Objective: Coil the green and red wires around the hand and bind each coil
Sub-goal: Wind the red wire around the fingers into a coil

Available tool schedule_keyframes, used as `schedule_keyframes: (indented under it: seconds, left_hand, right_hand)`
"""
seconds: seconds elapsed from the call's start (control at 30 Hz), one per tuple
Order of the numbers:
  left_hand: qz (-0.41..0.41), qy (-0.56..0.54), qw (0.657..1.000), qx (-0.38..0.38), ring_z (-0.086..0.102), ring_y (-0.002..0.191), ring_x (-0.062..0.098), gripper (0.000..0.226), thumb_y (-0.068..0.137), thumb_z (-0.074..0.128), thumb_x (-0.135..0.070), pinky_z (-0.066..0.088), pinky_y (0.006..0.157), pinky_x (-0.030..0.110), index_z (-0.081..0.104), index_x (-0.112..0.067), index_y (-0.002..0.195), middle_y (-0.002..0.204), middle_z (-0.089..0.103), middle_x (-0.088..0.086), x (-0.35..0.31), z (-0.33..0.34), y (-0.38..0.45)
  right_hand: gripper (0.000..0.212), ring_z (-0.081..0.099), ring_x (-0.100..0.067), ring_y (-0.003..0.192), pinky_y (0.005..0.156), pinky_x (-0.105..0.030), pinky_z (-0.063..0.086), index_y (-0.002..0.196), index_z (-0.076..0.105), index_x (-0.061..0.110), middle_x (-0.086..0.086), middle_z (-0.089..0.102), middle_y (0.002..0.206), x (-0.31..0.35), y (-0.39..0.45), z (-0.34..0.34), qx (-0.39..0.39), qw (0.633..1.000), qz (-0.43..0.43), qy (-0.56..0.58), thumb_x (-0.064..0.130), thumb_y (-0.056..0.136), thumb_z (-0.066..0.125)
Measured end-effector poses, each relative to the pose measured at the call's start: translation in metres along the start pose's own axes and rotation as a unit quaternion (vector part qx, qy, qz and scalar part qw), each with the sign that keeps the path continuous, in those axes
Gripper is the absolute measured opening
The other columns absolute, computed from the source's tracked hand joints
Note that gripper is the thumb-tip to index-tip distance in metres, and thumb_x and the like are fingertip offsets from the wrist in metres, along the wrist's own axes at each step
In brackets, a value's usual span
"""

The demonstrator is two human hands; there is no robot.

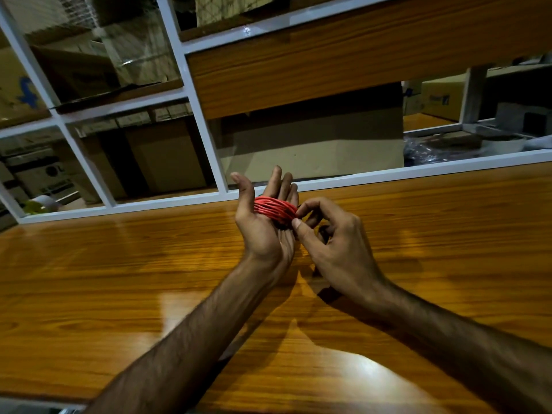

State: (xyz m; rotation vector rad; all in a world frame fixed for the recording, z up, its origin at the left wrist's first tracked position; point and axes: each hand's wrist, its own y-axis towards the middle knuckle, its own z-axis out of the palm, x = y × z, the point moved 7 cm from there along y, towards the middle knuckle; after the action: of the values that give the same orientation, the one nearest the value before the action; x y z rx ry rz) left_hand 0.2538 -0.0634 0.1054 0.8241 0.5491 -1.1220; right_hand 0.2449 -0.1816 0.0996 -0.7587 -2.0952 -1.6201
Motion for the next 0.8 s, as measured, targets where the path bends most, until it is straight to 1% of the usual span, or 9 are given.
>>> schedule_keyframes:
  seconds: [0.07,0.2,0.27,0.4,0.53,0.63,0.8]
  left_hand:
    - [-0.003,-0.001,1.000,0.001,0.046,0.148,0.029,0.114,0.068,0.060,-0.084,0.033,0.126,0.050,0.049,-0.011,0.155,0.158,0.051,0.013,0.000,0.001,-0.001]
    - [-0.007,-0.001,1.000,-0.001,0.048,0.147,0.030,0.110,0.071,0.055,-0.083,0.035,0.125,0.051,0.049,-0.011,0.155,0.158,0.052,0.014,0.002,0.002,-0.003]
    - [-0.009,-0.003,1.000,0.001,0.048,0.147,0.029,0.111,0.071,0.056,-0.083,0.036,0.124,0.052,0.049,-0.012,0.155,0.158,0.052,0.013,0.002,0.002,-0.003]
    - [-0.010,-0.011,1.000,0.006,0.047,0.147,0.030,0.112,0.069,0.059,-0.083,0.034,0.125,0.052,0.049,-0.012,0.155,0.158,0.051,0.014,0.001,0.002,-0.003]
    - [-0.018,-0.008,1.000,0.009,0.045,0.149,0.030,0.116,0.064,0.063,-0.083,0.032,0.126,0.052,0.048,-0.012,0.155,0.159,0.050,0.014,0.002,0.001,-0.002]
    - [-0.017,-0.001,1.000,0.007,0.045,0.149,0.030,0.115,0.065,0.061,-0.082,0.031,0.127,0.051,0.049,-0.011,0.155,0.158,0.050,0.015,0.002,0.002,-0.003]
    - [-0.012,0.022,1.000,-0.009,0.048,0.147,0.028,0.115,0.066,0.062,-0.084,0.033,0.127,0.049,0.051,-0.010,0.153,0.156,0.053,0.014,0.007,-0.005,0.000]
  right_hand:
    - [0.012,0.060,-0.004,0.074,0.056,-0.015,0.046,0.110,0.062,0.021,0.016,0.059,0.092,0.001,0.000,0.001,0.004,1.000,-0.005,-0.005,0.023,0.098,0.064]
    - [0.013,0.061,-0.005,0.077,0.059,-0.023,0.052,0.107,0.060,0.022,0.012,0.061,0.093,0.002,0.001,0.001,0.006,0.999,-0.022,-0.029,0.031,0.097,0.059]
    - [0.012,0.060,-0.004,0.076,0.058,-0.024,0.053,0.107,0.059,0.023,0.011,0.061,0.093,0.001,0.001,0.000,0.007,0.999,-0.029,-0.042,0.030,0.098,0.060]
    - [0.016,0.062,-0.005,0.078,0.059,-0.029,0.057,0.109,0.061,0.022,0.010,0.063,0.094,0.001,0.004,-0.003,0.012,0.996,-0.052,-0.070,0.033,0.098,0.060]
    - [0.018,0.063,-0.004,0.074,0.057,-0.030,0.057,0.108,0.063,0.021,0.011,0.065,0.092,0.003,0.005,-0.006,0.013,0.995,-0.064,-0.075,0.035,0.096,0.060]
    - [0.019,0.063,-0.005,0.070,0.055,-0.031,0.057,0.106,0.064,0.021,0.011,0.066,0.088,0.004,0.005,-0.008,0.008,0.995,-0.065,-0.078,0.037,0.095,0.060]
    - [0.014,0.060,-0.001,0.065,0.056,-0.029,0.057,0.097,0.064,0.023,0.014,0.065,0.079,0.008,0.006,-0.011,0.009,0.986,-0.083,-0.144,0.037,0.094,0.063]
